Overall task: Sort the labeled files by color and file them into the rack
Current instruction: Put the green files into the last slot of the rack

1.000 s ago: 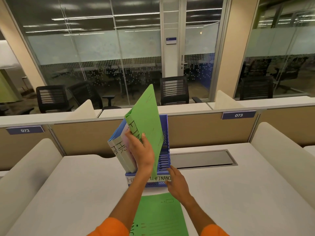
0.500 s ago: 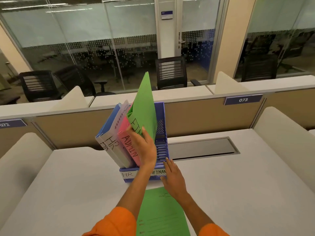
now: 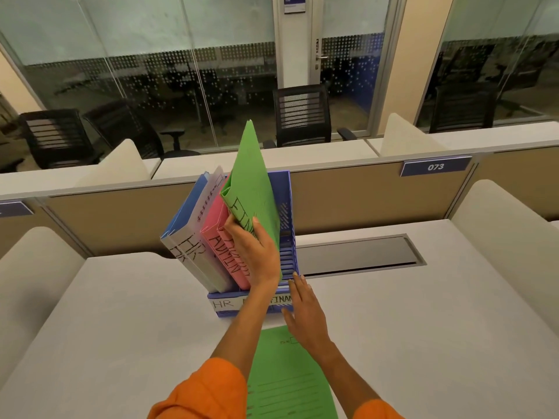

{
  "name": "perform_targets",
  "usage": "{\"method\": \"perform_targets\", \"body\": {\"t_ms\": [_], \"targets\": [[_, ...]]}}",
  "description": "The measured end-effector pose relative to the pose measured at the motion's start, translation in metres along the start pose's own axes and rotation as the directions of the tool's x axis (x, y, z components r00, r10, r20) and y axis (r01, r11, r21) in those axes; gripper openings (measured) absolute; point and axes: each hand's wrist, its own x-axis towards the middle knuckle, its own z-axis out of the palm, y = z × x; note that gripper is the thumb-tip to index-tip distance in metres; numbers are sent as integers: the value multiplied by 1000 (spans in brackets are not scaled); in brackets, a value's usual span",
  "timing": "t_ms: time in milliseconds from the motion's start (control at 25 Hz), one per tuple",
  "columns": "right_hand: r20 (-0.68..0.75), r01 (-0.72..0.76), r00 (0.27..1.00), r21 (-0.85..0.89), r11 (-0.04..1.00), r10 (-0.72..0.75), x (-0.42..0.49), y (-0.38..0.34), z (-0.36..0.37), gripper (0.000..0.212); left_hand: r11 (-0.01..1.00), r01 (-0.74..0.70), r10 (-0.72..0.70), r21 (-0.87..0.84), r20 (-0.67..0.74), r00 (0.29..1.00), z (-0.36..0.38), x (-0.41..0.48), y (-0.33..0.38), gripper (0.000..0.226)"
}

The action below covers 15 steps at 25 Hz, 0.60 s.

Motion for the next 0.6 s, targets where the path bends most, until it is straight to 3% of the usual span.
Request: {"method": "perform_targets", "body": {"t_ms": [600], "targets": [[28,-6,1000,5,1000,6,1,3,1,73,961,130,-184,243,217,959,-9,-47,-61,39]]}}
